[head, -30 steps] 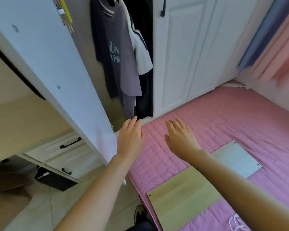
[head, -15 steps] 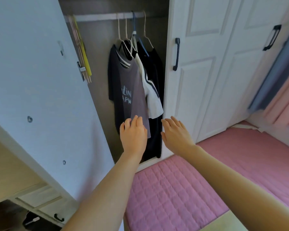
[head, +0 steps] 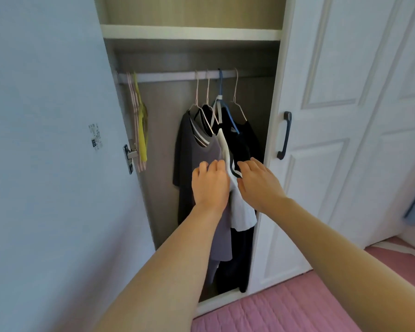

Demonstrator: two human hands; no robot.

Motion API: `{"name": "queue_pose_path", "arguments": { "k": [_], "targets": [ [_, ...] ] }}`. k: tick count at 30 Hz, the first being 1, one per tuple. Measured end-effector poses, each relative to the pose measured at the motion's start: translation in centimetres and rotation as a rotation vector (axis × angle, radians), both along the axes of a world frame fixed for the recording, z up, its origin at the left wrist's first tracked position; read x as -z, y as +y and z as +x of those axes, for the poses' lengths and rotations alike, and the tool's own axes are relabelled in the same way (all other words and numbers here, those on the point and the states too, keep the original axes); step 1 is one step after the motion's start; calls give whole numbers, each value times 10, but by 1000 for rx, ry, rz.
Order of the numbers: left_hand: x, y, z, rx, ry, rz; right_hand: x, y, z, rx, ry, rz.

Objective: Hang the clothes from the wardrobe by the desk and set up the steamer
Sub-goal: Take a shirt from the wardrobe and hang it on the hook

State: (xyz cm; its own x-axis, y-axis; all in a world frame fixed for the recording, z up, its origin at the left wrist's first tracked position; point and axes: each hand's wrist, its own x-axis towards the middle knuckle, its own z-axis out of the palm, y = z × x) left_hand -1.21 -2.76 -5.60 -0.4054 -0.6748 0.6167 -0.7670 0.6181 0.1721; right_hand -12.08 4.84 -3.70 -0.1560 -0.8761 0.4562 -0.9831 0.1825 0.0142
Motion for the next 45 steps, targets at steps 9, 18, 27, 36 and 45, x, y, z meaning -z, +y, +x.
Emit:
{"name": "queue_pose_path", "arguments": {
  "k": [9,18,27,36,45],
  "targets": [
    [-18,-63,-23,12,-55,-93,-22,-70,-29,-86,82,-15],
    [-23,-92,-23,56,13,-66,-33,-110,-31,-74,-49,-30],
    [-64,-123,-28,125,421,478,-52,-143,-28,-4,-278,-16],
    [-70,-149,-40,109,773,630,-66,-176,-30,-58,-820,-85],
    [-69,-158,-39,34,926,481,-62,-194,-22,-79,-1169,-246]
  ]
}}
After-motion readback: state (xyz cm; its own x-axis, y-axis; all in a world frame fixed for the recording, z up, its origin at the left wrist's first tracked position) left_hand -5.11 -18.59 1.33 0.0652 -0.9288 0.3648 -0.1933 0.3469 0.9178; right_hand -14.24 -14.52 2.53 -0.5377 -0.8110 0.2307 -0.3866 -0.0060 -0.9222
